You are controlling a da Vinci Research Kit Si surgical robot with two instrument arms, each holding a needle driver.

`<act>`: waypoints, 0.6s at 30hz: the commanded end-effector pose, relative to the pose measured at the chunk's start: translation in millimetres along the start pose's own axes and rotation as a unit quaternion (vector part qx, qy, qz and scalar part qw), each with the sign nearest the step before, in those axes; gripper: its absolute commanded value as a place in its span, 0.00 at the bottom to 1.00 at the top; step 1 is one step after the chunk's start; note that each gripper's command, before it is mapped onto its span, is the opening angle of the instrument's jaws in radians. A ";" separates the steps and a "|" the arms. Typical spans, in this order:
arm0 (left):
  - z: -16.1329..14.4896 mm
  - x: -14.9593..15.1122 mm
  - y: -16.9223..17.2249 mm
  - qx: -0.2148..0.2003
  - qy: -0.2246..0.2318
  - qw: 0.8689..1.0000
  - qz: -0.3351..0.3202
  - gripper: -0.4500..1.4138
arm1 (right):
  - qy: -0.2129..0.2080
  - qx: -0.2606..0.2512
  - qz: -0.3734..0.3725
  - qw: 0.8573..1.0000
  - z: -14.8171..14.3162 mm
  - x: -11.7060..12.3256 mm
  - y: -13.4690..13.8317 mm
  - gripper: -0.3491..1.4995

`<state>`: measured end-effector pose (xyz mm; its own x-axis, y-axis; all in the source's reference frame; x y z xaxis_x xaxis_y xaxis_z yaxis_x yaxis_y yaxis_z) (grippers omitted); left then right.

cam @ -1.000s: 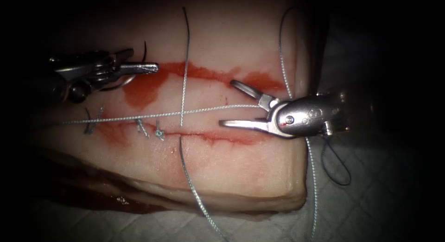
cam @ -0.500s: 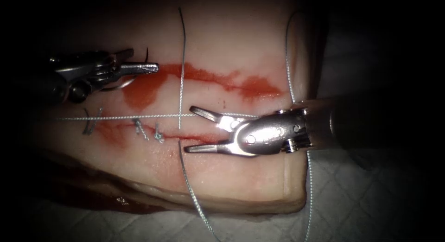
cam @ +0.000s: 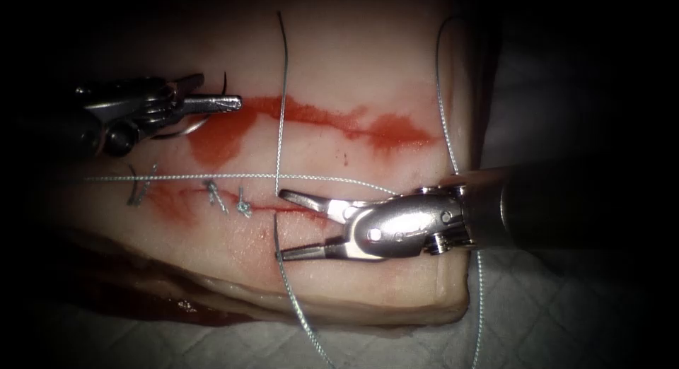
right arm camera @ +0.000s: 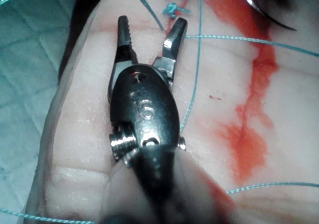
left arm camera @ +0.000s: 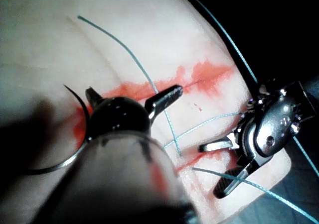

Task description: Wound Closure

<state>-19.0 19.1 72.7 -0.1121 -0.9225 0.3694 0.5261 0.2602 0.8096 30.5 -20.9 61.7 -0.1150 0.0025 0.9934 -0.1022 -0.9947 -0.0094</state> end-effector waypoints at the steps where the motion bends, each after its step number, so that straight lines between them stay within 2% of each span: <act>1: 0.7 0.1 0.1 0.000 0.000 1.000 0.000 0.74 | 0.001 0.006 0.000 1.000 1.7 0.5 -0.2 0.54; 7: 0.7 0.1 0.1 0.000 0.000 1.000 0.000 0.74 | 0.005 0.015 0.001 1.000 2.6 0.3 -0.4 0.49; 10: 0.8 0.1 0.1 0.000 0.000 1.000 0.000 0.74 | 0.007 0.018 0.001 1.000 3.1 0.3 -0.5 0.43; 12: 0.8 0.1 0.1 0.000 0.000 1.000 0.000 0.74 | 0.007 0.018 0.019 1.000 3.2 0.1 -0.5 0.27; 17: 0.8 0.1 0.1 0.000 0.000 1.000 0.000 0.74 | 0.025 0.056 0.047 0.997 2.9 -1.5 -1.2 0.16; 18: 0.8 0.1 0.1 0.000 0.000 1.000 0.000 0.74 | 0.026 0.057 0.049 0.997 2.7 -1.8 -1.5 0.10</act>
<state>-19.1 19.1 72.6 -0.1121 -0.9225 0.3694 0.5260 0.2603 0.8097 32.6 -19.9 59.9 -0.1705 -0.0983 0.9805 0.0245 -0.9951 -0.0955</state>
